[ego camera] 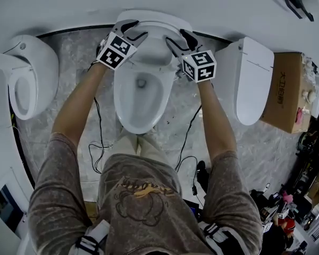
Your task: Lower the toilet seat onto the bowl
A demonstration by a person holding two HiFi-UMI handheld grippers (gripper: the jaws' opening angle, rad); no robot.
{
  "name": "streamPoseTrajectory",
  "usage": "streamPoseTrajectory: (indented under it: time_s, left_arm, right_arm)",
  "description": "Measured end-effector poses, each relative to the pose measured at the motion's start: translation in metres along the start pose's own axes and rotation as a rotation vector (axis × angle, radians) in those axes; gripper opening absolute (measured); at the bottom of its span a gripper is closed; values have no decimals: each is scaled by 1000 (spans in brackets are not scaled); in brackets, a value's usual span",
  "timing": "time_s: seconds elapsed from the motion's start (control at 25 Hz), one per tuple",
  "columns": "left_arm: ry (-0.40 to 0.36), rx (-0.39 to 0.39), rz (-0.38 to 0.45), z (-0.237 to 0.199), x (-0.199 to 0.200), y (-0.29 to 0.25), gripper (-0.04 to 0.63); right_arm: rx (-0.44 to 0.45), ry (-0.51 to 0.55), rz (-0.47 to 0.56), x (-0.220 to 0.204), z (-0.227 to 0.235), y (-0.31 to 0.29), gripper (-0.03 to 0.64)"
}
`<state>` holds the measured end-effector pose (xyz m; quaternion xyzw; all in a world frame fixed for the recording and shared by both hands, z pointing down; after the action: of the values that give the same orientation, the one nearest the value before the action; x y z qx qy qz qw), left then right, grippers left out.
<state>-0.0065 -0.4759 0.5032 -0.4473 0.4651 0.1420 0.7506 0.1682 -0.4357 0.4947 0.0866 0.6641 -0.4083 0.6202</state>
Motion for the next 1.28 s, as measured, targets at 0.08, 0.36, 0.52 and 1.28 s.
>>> streamPoseTrajectory:
  time_s: [0.08, 0.36, 0.52, 1.28]
  left_arm:
    - [-18, -17, -9, 0, 3, 0, 206]
    - [3, -23, -18, -1, 5, 14, 126]
    - [28, -23, -3, 10, 3, 30, 114]
    - [48, -15, 0, 115, -38, 135, 135]
  right_arm:
    - [-5, -9, 0, -1, -1, 2, 272]
    - [-43, -54, 21, -1, -10, 12, 235]
    - [-64, -42, 22, -4, -25, 24, 216]
    - [-95, -16, 17, -51, -141, 106, 167]
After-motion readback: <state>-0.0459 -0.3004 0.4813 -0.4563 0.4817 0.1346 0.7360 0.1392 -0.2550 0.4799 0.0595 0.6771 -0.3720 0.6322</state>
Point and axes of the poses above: the fingertips, and each gripper's own axes: y backward along the fingers, z to its right, x out of its top, the point moved 6 cm from there along y, backward along the fingers, and after that the axes turned 5 degrees about x, right-handed, at the moved point
